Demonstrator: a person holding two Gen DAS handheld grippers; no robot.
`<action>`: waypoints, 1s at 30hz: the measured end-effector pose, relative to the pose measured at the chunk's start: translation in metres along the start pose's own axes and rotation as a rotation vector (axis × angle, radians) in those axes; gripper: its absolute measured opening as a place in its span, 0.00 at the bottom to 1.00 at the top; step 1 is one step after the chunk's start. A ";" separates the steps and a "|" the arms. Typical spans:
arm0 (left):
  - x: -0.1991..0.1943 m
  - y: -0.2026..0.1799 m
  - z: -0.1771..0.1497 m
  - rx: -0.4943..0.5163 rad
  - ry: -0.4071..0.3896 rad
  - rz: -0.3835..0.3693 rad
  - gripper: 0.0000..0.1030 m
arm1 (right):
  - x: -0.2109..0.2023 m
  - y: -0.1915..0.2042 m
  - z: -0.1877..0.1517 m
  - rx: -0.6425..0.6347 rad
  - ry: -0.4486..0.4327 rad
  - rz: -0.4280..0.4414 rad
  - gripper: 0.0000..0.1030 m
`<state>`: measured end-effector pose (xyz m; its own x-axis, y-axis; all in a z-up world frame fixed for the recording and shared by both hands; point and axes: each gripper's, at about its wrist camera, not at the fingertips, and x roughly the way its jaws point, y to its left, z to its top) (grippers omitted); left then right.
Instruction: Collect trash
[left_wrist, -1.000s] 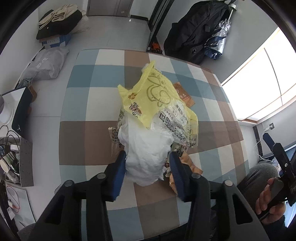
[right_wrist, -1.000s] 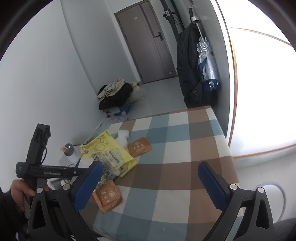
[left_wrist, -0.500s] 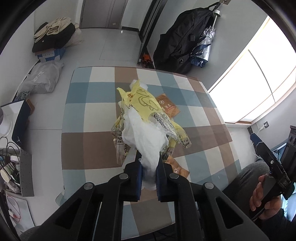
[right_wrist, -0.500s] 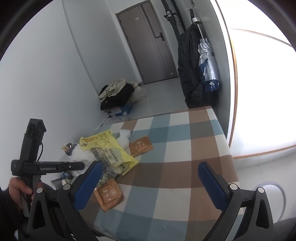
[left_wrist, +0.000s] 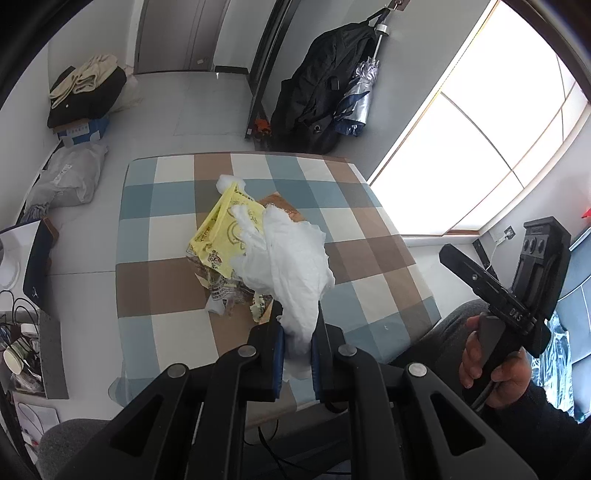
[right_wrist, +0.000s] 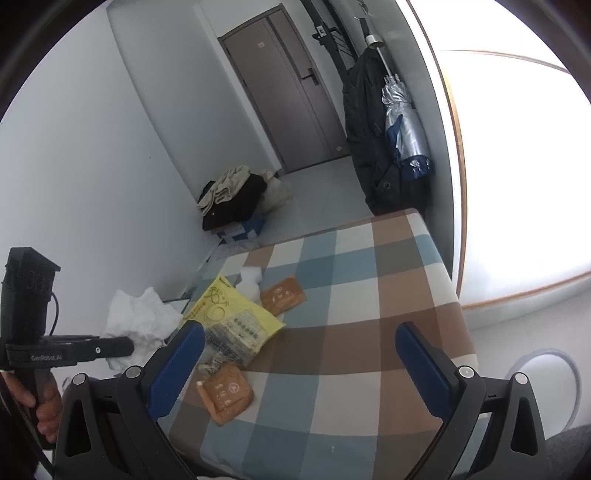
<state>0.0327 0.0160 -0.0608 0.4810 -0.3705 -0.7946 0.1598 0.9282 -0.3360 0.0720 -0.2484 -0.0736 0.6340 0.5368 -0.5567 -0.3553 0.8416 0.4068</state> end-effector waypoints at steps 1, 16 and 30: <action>0.000 -0.003 -0.001 0.003 0.003 -0.006 0.08 | 0.000 0.000 0.000 0.002 0.000 -0.001 1.00; 0.098 -0.046 0.026 0.016 0.128 -0.047 0.19 | -0.003 -0.036 0.002 0.118 0.023 -0.084 1.00; 0.069 0.007 0.022 -0.113 0.011 -0.001 0.60 | 0.022 -0.052 -0.011 0.192 0.191 -0.059 1.00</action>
<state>0.0861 -0.0028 -0.1069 0.4712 -0.3721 -0.7997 0.0613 0.9183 -0.3912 0.0970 -0.2802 -0.1151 0.5020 0.5045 -0.7025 -0.1736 0.8545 0.4896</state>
